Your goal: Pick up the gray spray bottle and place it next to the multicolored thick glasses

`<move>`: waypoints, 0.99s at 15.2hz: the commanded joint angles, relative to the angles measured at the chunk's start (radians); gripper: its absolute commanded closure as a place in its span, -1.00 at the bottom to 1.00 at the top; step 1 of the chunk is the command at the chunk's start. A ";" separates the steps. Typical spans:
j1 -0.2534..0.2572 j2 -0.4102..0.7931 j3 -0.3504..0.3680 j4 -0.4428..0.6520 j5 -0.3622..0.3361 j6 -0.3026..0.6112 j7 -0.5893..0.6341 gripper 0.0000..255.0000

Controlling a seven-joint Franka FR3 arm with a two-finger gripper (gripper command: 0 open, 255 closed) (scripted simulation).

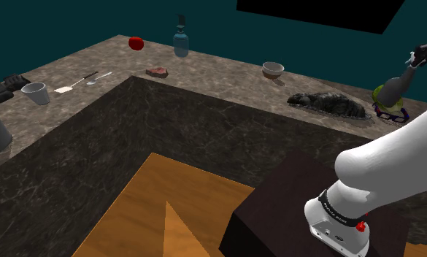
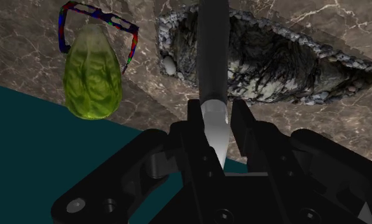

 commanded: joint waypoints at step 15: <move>-0.387 0.503 -0.101 0.379 0.534 -0.122 -0.561 1.00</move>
